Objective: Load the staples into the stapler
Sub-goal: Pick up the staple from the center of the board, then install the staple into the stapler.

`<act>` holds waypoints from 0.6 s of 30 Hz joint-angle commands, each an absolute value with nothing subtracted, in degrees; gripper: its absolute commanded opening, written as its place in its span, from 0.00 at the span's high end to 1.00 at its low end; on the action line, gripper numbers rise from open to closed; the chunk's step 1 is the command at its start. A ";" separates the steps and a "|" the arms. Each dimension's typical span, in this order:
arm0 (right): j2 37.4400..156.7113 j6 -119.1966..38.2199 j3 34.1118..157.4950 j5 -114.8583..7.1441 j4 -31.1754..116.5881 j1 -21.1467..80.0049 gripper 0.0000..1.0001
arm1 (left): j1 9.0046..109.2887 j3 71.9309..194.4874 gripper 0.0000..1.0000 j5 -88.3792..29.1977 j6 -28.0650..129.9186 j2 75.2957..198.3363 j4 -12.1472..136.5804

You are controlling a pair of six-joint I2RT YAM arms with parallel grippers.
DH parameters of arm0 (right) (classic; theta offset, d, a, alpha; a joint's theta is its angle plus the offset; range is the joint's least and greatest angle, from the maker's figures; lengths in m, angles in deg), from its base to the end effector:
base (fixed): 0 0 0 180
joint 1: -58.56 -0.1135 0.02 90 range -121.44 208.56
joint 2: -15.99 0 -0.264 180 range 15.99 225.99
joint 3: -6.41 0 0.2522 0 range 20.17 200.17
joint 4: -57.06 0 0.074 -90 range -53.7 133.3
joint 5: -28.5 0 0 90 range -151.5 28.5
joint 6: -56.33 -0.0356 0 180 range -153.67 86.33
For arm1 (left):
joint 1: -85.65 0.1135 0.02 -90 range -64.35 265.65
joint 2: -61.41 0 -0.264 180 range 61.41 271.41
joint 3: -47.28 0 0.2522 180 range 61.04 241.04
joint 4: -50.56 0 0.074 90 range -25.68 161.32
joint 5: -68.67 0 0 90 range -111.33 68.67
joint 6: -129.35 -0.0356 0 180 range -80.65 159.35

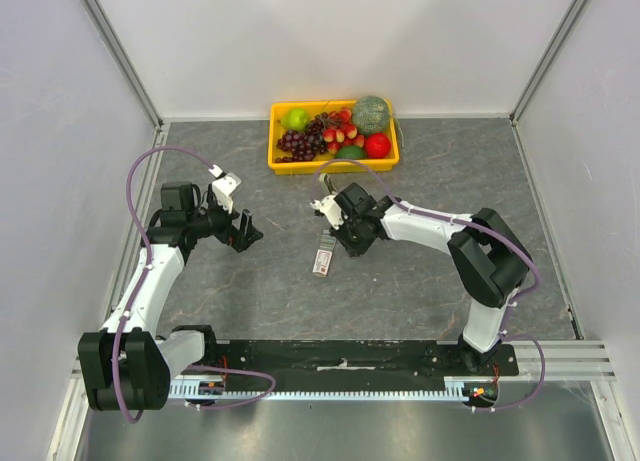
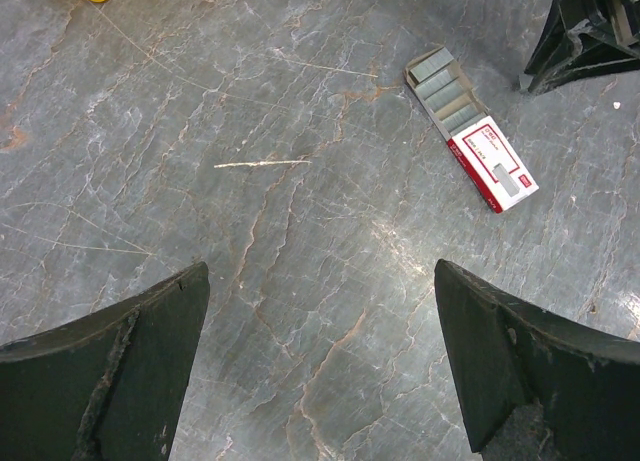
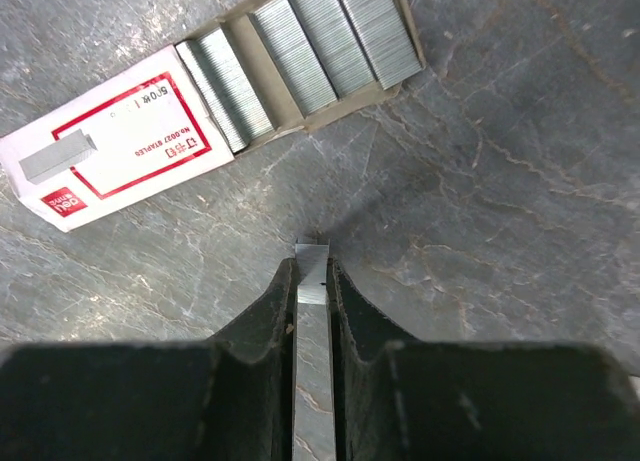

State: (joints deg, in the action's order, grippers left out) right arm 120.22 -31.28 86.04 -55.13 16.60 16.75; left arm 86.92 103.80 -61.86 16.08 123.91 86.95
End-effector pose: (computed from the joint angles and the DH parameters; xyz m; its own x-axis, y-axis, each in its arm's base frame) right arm 0.2659 0.2432 0.1652 -0.6462 -0.6336 -0.4255 -0.7250 0.6837 0.0829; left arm 0.2240 -0.0182 0.2533 -0.4360 0.2907 -0.8517 0.6916 0.7137 -0.1104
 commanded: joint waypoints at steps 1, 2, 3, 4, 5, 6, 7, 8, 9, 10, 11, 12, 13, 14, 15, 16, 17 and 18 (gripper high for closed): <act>118.57 -26.30 91.70 -56.40 13.77 16.63 0.87 | 87.23 103.84 0.00 -62.29 15.70 123.37 85.85; 118.30 -25.33 92.41 -55.53 13.42 16.89 0.87 | 87.23 103.93 0.00 -62.37 15.70 123.37 85.85; 117.95 -24.37 93.37 -54.83 12.55 17.33 0.87 | 87.23 103.93 0.00 -62.72 15.62 123.55 85.85; 117.69 -22.88 94.95 -54.30 12.28 18.47 0.87 | 87.32 103.76 0.00 -62.81 15.53 123.55 85.77; 117.68 -21.91 95.75 -52.03 12.10 19.26 0.88 | 87.32 103.84 0.00 -62.90 15.62 123.81 85.77; 117.86 -21.20 97.67 -50.96 11.49 20.31 0.88 | 87.23 103.84 0.00 -63.08 15.53 123.81 85.68; 118.03 -19.19 98.73 -49.39 11.31 22.67 0.88 | 87.23 103.84 0.00 -62.99 15.53 123.99 85.76; 118.47 -17.87 99.87 -47.11 10.96 23.91 0.89 | 87.32 103.84 0.00 -63.16 15.44 124.16 85.77; 119.87 -16.29 102.84 -44.39 9.57 24.97 0.88 | 87.23 103.93 0.00 -63.51 15.44 124.34 85.77; 120.84 -14.88 104.53 -43.05 8.68 27.16 0.89 | 87.23 103.84 0.00 -63.60 15.53 124.43 85.68; 121.89 -11.21 106.11 -41.04 7.89 28.31 0.88 | 87.23 103.93 0.00 -63.69 15.53 124.60 85.76; 124.08 -9.61 109.35 -37.37 6.23 29.37 0.88 | 87.23 104.10 0.00 -63.95 15.44 124.95 85.77; 125.23 -8.29 111.03 -36.20 5.60 31.12 0.88 | 87.23 104.11 0.00 -64.04 15.44 125.30 85.68; 126.46 -5.49 112.53 -34.97 5.07 31.92 0.87 | 87.23 104.37 0.00 -63.96 15.35 125.57 86.03; 129.17 -4.07 115.76 -33.48 3.42 32.53 0.87 | 87.23 104.63 0.00 -64.13 15.09 126.18 86.20; 130.50 -3.36 117.10 -32.59 3.05 33.41 0.87 | 87.23 104.98 0.00 -64.22 14.92 126.36 86.64; 132.78 -2.13 118.33 -31.80 2.96 33.77 0.87 | 87.23 105.59 0.00 -64.22 14.74 126.62 86.91; 133.76 -1.34 120.00 -30.83 2.70 34.12 0.87 | 87.32 106.04 0.00 -64.39 14.13 126.80 87.78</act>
